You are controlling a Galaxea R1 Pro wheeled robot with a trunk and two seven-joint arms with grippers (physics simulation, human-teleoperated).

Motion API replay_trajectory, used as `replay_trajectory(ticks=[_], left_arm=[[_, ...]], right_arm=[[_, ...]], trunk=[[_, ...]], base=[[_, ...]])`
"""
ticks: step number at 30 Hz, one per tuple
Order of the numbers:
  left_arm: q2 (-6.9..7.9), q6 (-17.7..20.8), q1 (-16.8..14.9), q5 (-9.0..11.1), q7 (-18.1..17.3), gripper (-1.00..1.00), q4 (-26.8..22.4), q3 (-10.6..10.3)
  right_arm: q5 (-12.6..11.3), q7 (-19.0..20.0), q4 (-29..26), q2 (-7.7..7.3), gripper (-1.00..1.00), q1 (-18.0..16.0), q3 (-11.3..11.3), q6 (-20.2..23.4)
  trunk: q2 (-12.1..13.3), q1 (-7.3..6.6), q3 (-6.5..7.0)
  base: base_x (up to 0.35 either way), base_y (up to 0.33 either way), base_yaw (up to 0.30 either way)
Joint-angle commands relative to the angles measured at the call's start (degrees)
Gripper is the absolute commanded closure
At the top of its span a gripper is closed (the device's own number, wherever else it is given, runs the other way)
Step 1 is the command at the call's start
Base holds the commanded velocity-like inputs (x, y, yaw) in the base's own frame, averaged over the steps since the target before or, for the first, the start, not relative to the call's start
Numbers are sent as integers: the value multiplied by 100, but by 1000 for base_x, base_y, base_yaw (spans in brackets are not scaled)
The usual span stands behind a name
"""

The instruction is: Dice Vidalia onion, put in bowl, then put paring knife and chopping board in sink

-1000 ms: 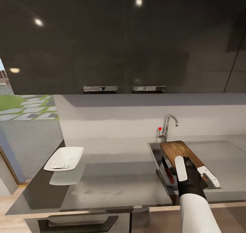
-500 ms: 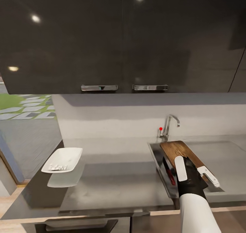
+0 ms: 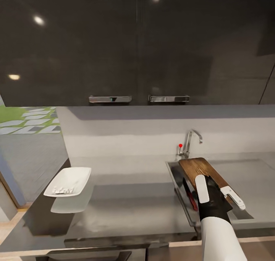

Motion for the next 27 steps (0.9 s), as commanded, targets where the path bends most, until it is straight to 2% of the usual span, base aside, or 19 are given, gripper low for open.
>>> replay_trajectory(ticks=[1, 17, 27], left_arm=[[0, -38, -7, 1, -1, -100, 22, 16], [8, -36, -7, 6, -1, -100, 22, 16], [17, -36, -7, 6, -1, -100, 22, 16]], right_arm=[[-3, -16, -7, 3, 100, -4, -9, 59], [-3, -13, 0, 3, 100, -5, -8, 59], [-3, 1, 113, 3, 100, -4, -8, 59]], trunk=[[-4, 3, -2], [-4, 3, -3], [-4, 3, -81]], base=[[123, 0, 0], [45, 0, 0], [0, 0, 35]])
